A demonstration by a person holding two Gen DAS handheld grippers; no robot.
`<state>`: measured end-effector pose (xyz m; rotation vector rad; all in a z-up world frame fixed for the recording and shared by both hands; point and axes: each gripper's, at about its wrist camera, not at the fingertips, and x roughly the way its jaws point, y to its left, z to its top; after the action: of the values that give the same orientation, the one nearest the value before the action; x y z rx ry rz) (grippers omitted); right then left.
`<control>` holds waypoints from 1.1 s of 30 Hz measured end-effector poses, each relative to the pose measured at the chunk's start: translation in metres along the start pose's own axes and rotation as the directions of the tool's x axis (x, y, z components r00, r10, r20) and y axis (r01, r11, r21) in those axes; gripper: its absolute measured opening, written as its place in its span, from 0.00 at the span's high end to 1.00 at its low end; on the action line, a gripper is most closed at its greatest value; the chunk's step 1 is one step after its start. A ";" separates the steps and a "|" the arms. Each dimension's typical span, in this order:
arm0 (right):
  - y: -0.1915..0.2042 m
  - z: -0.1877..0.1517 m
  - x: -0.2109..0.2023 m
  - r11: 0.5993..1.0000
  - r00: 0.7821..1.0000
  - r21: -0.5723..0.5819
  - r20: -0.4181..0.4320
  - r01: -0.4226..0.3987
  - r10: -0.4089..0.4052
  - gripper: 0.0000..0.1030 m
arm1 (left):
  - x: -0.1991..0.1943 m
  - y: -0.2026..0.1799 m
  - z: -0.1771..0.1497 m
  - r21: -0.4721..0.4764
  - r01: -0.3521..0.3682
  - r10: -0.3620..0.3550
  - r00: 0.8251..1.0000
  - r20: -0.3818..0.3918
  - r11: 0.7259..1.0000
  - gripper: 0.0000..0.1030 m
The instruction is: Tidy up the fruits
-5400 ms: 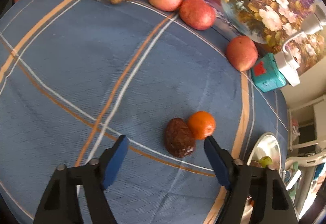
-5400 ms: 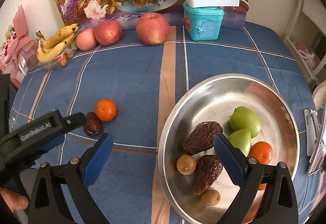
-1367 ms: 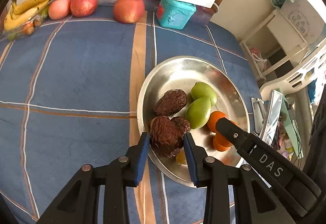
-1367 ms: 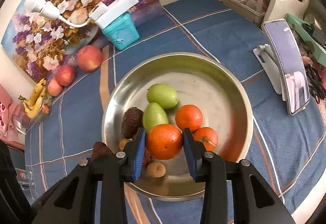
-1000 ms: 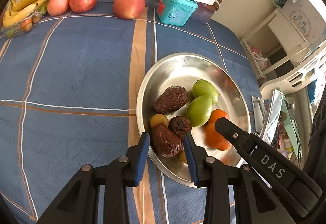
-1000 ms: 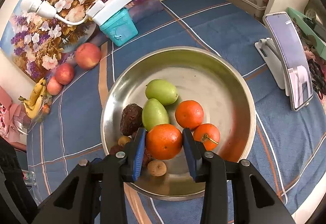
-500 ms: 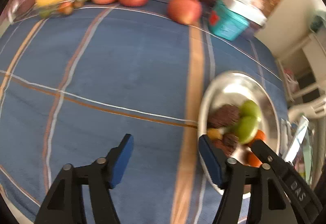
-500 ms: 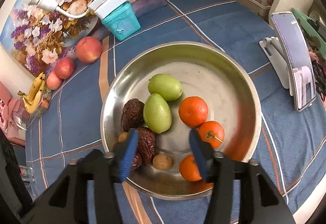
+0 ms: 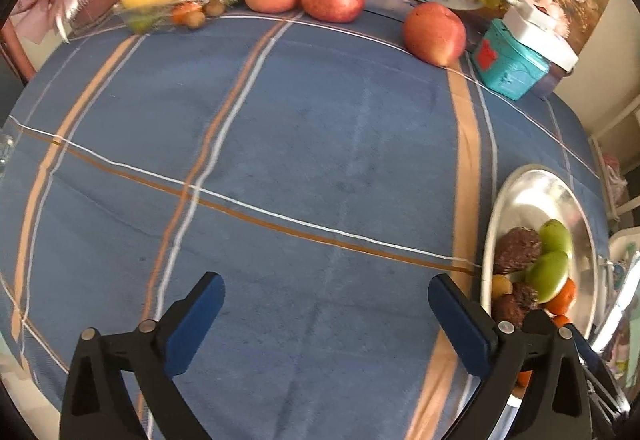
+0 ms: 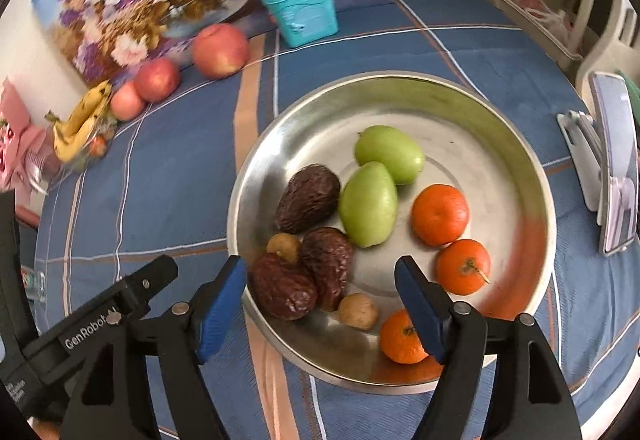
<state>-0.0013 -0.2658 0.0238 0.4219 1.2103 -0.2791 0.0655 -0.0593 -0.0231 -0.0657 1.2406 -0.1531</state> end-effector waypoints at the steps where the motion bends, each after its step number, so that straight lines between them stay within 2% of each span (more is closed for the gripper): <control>1: 0.002 -0.002 0.001 1.000 1.000 -0.007 0.001 0.000 0.000 0.15 | -0.001 0.002 -0.001 -0.001 -0.011 0.011 1.000 0.008 1.000 0.00; 6: 0.007 -0.005 0.002 0.999 1.000 -0.035 0.023 0.020 -0.019 0.13 | -0.013 0.010 -0.007 0.029 -0.058 0.055 0.995 0.088 0.998 0.00; 10: 0.012 -0.010 0.002 0.997 0.999 -0.063 0.045 0.032 -0.029 0.12 | -0.017 0.009 -0.013 0.072 -0.068 0.061 0.993 0.097 0.995 0.00; 14: 0.014 -0.017 0.002 0.997 0.999 -0.078 0.040 0.011 -0.008 0.12 | -0.016 0.010 -0.019 0.073 -0.039 0.033 0.996 0.080 0.997 0.00; 19: 0.014 -0.026 -0.001 0.996 0.998 -0.087 0.055 0.027 -0.022 0.12 | -0.019 0.009 -0.024 0.096 -0.111 0.100 0.989 0.108 0.989 0.00; 23: 0.012 -0.034 -0.005 0.996 0.997 -0.089 0.067 0.029 -0.023 0.12 | -0.032 0.010 -0.036 0.083 -0.206 0.191 0.968 0.162 0.975 0.00; 29: 0.009 -0.052 -0.007 0.994 0.998 -0.103 0.051 0.048 -0.043 0.12 | -0.035 0.015 -0.054 0.114 -0.208 0.198 0.975 0.097 0.971 0.00; 33: 0.007 -0.063 -0.013 0.992 0.997 -0.109 0.057 0.060 -0.054 0.12 | -0.041 0.018 -0.066 0.121 -0.212 0.202 0.975 0.087 0.970 0.00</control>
<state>-0.0560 -0.2307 0.0186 0.2826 1.1800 -0.2694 -0.0083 -0.0331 -0.0087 0.1697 1.1531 -0.0486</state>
